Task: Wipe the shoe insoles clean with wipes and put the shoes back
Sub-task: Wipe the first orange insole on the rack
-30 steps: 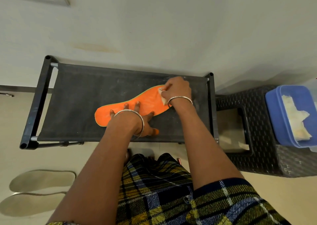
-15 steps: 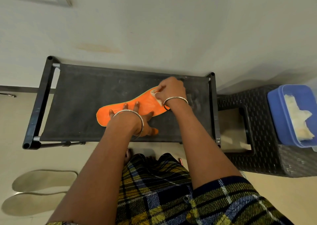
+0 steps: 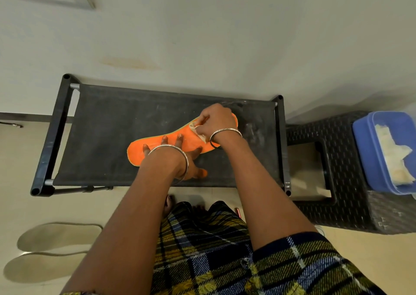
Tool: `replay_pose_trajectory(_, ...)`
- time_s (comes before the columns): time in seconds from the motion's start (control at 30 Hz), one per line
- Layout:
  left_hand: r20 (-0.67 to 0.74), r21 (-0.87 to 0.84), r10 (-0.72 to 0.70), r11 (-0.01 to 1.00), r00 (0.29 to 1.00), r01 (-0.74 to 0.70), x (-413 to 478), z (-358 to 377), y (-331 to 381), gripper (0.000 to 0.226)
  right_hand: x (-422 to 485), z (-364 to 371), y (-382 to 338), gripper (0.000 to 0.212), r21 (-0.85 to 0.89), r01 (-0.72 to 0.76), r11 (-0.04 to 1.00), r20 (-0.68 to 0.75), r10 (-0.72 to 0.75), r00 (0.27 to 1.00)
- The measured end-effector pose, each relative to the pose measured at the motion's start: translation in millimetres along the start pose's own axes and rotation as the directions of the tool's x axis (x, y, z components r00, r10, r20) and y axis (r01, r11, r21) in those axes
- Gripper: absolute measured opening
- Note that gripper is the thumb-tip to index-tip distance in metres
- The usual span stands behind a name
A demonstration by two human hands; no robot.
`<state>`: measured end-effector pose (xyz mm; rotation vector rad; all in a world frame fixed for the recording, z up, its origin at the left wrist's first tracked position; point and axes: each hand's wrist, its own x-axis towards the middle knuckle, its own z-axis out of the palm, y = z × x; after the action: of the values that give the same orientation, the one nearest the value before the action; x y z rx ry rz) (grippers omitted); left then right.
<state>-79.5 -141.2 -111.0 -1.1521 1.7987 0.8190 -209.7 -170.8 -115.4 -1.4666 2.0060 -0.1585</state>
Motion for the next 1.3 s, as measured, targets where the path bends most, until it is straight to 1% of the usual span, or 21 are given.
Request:
replay_pose_trajectory(0.07, 0.0, -0.004, 0.005, 1.0, 1.0, -0.005, -0.1, 0.1, -1.2, 0.08, 0.7, -1.3, 0.7, 0.01, -0.015, 0.006, 1.0, 0.005, -0.006, 1.0)
replay_pose_trajectory(0.17, 0.006, -0.011, 0.006, 1.0, 1.0, -0.006, 2.7, 1.3, -5.9, 0.08, 5.1, -8.8, 13.8, 0.013, 0.028, -0.139, 0.99, -0.171, 0.142, 0.975)
replay_pose_trajectory(0.23, 0.009, -0.013, 0.007, 1.0, 1.0, -0.007, 4.2, 1.7, -6.3, 0.08, 7.7, -12.1, 21.2, 0.011, 0.061, -0.189, 0.98, -0.259, 0.199, 0.945)
replay_pose_trajectory(0.3, 0.008, -0.012, 0.003, 1.0, 1.0, -0.003, 2.5, 1.0, -4.7, 0.079, 7.8, -10.0, 20.8, 0.009, 0.071, -0.15, 0.986, -0.231, 0.163, 0.959)
replay_pose_trajectory(0.4, -0.001, -0.008, 0.003, 1.0, 1.0, -0.003, -2.2, -1.2, -1.3, 0.078, 5.2, -0.7, 8.0, 0.006, 0.044, -0.02, 0.999, -0.088, 0.024, 0.996)
replay_pose_trajectory(0.47, 0.003, -0.015, 0.0, 1.0, 1.0, 0.0, -3.6, -2.0, -1.0, 0.078, 4.0, 5.6, -0.7, 0.008, 0.023, 0.063, 0.998, 0.015, -0.063, 0.998)
replay_pose_trajectory(0.5, 0.005, -0.019, 0.001, 1.0, 1.0, 0.0, -1.9, -1.4, -2.9, 0.078, 5.7, 7.9, -1.6, 0.009, 0.013, 0.081, 0.997, 0.04, -0.082, 0.996)
replay_pose_trajectory(0.57, 0.011, -0.016, 0.005, 1.0, 1.0, -0.005, 1.5, -0.3, -5.8, 0.079, 7.8, 4.3, 4.1, 0.01, -0.001, 0.042, 0.999, 0.011, -0.042, 0.999)
replay_pose_trajectory(0.63, 0.015, -0.011, 0.011, 1.0, 1.0, -0.011, 4.8, 0.7, -8.2, 0.08, 10.7, -4.4, 16.1, 0.005, 0.011, -0.069, 0.998, -0.108, 0.07, 0.992)
replay_pose_trajectory(0.7, 0.018, -0.011, 0.01, 1.0, 1.0, -0.01, 6.1, 1.2, -9.2, 0.079, 12.7, -11.2, 26.7, 0.009, 0.041, -0.164, 0.986, -0.208, 0.169, 0.963)
replay_pose_trajectory(0.77, 0.016, -0.001, 0.006, 1.0, 1.0, -0.006, 5.4, 0.5, -7.4, 0.079, 11.5, -12.2, 26.8, 0.01, 0.064, -0.173, 0.983, -0.231, 0.184, 0.956)
replay_pose_trajectory(0.83, 0.01, 0.004, 0.004, 1.0, 1.0, -0.004, 3.2, -0.7, -4.2, 0.079, 9.5, -7.5, 18.7, 0.011, 0.063, -0.11, 0.992, -0.167, 0.119, 0.979)
replay_pose_trajectory(0.9, 0.006, -0.002, 0.001, 1.0, 1.0, -0.001, 0.2, -1.7, -1.8, 0.079, 5.2, -1.0, 6.1, 0.012, 0.049, -0.021, 0.999, -0.055, 0.023, 0.998)
replay_pose_trajectory(0.97, 0.005, 0.003, -0.004, 1.0, 1.0, 0.004, -0.5, -0.3, -1.0, 0.08, 2.7, 3.7, -2.4, 0.015, 0.028, 0.045, 0.999, 0.039, -0.047, 0.998)
replay_pose_trajectory(1.0, 0.003, 0.008, -0.003, 1.0, 1.0, 0.003, 0.6, 0.7, -1.6, 0.08, 3.0, 3.7, -2.9, 0.016, 0.01, 0.055, 0.998, 0.05, -0.056, 0.997)
replay_pose_trajectory(1.03, 0.004, 0.009, 0.0, 1.0, 1.0, 0.0, 2.2, 1.8, -2.4, 0.081, 3.5, 1.7, -0.7, 0.017, -0.005, 0.04, 0.999, 0.031, -0.04, 0.999)
replay_pose_trajectory(1.1, 0.007, 0.003, 0.006, 1.0, 1.0, -0.006, 6.0, 4.0, -5.0, 0.083, 5.7, -5.3, 8.8, 0.014, 0.0, -0.062, 0.998, -0.078, 0.062, 0.995)
replay_pose_trajectory(1.17, 0.011, 0.006, 0.01, 1.0, 1.0, -0.01, 8.8, 5.0, -6.3, 0.084, 8.7, -12.2, 21.6, 0.013, 0.044, -0.182, 0.982, -0.211, 0.187, 0.959)
replay_pose_trajectory(1.2, 0.012, 0.008, 0.01, 1.0, 1.0, -0.01, 9.7, 5.2, -6.5, 0.084, 9.0, -13.2, 25.1, 0.014, 0.064, -0.217, 0.974, -0.253, 0.226, 0.941)
replay_pose_trajectory(1.23, 0.009, 0.006, 0.01, 1.0, 1.0, -0.01, 9.4, 5.0, -5.9, 0.084, 8.6, -12.6, 25.6, 0.015, 0.069, -0.228, 0.971, -0.272, 0.239, 0.932)
replay_pose_trajectory(1.3, 0.004, 0.003, 0.002, 1.0, 1.0, -0.002, 8.0, 4.6, -3.8, 0.084, 7.8, -6.8, 20.1, 0.015, 0.05, -0.179, 0.983, -0.254, 0.186, 0.949)
